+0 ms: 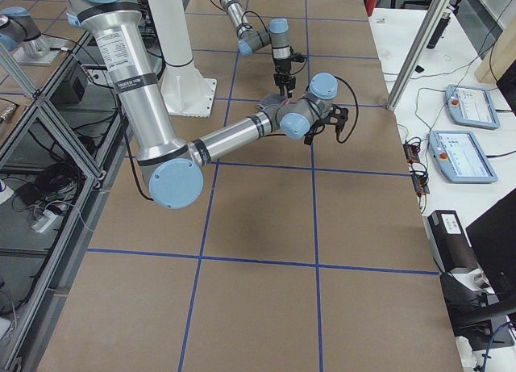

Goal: Fold towel twice with both arms
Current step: 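Press the folded end down and open the left gripper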

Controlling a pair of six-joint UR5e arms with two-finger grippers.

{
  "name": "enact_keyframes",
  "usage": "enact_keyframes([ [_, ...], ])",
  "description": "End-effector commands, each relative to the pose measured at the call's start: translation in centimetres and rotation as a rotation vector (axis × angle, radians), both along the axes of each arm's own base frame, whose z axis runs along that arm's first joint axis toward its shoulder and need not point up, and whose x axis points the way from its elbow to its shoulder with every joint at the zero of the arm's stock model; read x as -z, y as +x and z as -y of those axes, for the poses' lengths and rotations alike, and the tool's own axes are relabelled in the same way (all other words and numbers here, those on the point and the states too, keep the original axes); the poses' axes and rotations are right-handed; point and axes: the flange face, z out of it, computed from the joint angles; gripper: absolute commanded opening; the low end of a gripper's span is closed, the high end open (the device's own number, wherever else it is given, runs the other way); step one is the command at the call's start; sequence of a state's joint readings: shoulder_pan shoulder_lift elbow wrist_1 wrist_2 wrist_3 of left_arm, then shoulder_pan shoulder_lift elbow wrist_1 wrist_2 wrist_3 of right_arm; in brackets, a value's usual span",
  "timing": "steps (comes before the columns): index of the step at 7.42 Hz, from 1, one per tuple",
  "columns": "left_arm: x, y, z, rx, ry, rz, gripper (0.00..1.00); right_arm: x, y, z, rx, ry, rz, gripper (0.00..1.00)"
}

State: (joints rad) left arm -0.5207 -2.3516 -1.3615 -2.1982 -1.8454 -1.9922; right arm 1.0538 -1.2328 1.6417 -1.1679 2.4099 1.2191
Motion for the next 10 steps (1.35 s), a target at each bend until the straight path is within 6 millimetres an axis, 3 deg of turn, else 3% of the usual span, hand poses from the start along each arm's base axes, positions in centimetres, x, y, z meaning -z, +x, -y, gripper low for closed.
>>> enact_keyframes([
  [1,-0.2,-0.6,1.1,0.017,0.016,-0.033,0.99,-0.1,0.0,0.1,0.003,0.002,-0.002,1.00],
  [3,-1.4,0.4,1.1,0.007,0.010,-0.024,0.99,-0.6,-0.1,0.2,0.004,-0.002,-0.006,1.00],
  [6,1.6,0.6,0.9,0.004,0.015,-0.063,0.99,-0.9,-0.1,0.2,0.010,0.004,-0.010,1.00],
  [10,1.8,2.3,0.7,-0.003,-0.008,-0.053,0.99,-1.1,-0.1,0.1,0.010,0.002,-0.011,1.00],
])
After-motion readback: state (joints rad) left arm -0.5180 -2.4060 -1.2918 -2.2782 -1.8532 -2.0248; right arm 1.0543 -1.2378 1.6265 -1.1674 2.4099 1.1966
